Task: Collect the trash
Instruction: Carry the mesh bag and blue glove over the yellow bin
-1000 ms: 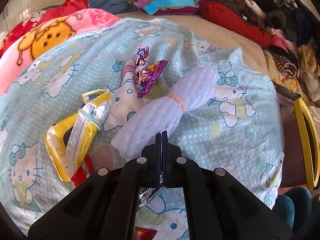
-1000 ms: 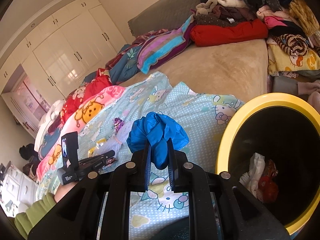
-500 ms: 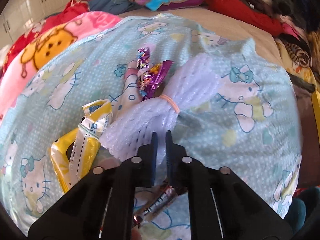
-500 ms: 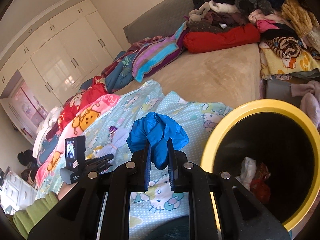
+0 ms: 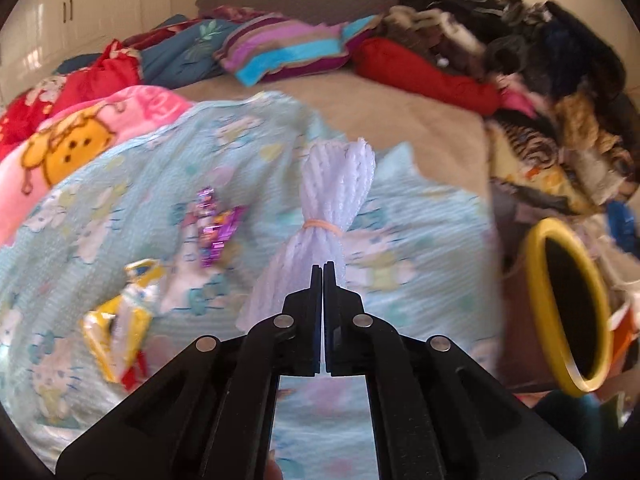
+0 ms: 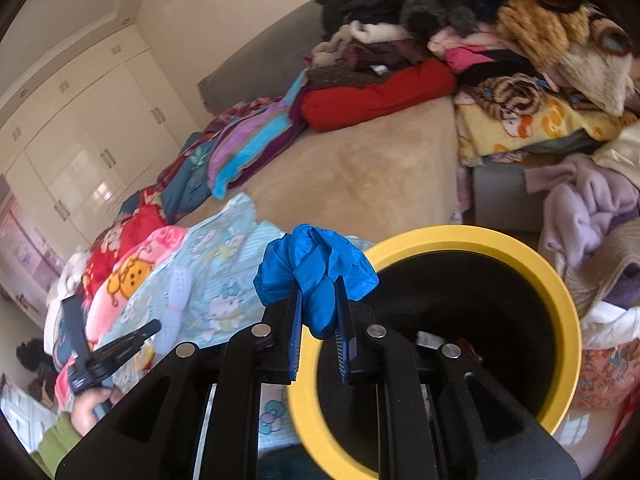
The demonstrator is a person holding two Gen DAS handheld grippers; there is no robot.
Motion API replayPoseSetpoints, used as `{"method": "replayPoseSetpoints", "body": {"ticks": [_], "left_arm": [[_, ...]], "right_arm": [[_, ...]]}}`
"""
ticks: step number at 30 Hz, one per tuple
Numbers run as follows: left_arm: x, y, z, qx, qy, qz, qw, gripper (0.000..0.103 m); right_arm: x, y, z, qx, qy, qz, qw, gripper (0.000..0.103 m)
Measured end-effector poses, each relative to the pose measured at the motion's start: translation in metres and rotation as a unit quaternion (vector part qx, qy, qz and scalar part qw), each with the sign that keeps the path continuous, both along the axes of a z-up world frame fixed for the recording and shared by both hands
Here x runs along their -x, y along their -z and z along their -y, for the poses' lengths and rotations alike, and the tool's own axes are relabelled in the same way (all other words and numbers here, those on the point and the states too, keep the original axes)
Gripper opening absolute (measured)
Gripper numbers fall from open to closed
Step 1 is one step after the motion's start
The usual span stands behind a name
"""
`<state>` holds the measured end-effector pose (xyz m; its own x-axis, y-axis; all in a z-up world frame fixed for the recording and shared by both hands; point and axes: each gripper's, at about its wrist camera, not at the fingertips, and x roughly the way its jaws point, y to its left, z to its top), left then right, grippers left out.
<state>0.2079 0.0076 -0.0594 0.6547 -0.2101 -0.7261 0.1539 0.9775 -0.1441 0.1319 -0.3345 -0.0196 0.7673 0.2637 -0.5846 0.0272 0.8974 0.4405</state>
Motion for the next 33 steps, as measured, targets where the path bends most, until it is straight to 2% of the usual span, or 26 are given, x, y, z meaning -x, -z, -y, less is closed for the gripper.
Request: {"method": "replayPoseSetpoints", "body": {"ticks": [3,11,20,30,33], "left_arm": [[0.006,-0.009,0.02,0.026,0.022,0.007,0.9994,0.0],[0.024,-0.025,0.085,0.057,0.088,0.022,0.9943,0.0],[0.043,-0.026,0.153,0.07,0.16,0.022,0.9844,0.0],[0.054,-0.018,0.195,0.084,0.204,-0.001,0.9754,0.0],[0.057,-0.013,0.206,0.076,0.212,-0.006,0.9743,0.0]], "right_arm": [[0.001,0.003,0.014,-0.006,0.012,-0.004,1.0,0.014],[0.004,0.01,0.037,0.009,0.033,-0.011,0.999,0.014],[0.001,0.027,0.051,0.027,0.053,-0.038,0.997,0.014],[0.0,0.047,0.077,0.018,0.075,-0.065,0.995,0.015],[0.001,0.05,0.084,0.015,0.082,-0.069,0.994,0.016]]}}
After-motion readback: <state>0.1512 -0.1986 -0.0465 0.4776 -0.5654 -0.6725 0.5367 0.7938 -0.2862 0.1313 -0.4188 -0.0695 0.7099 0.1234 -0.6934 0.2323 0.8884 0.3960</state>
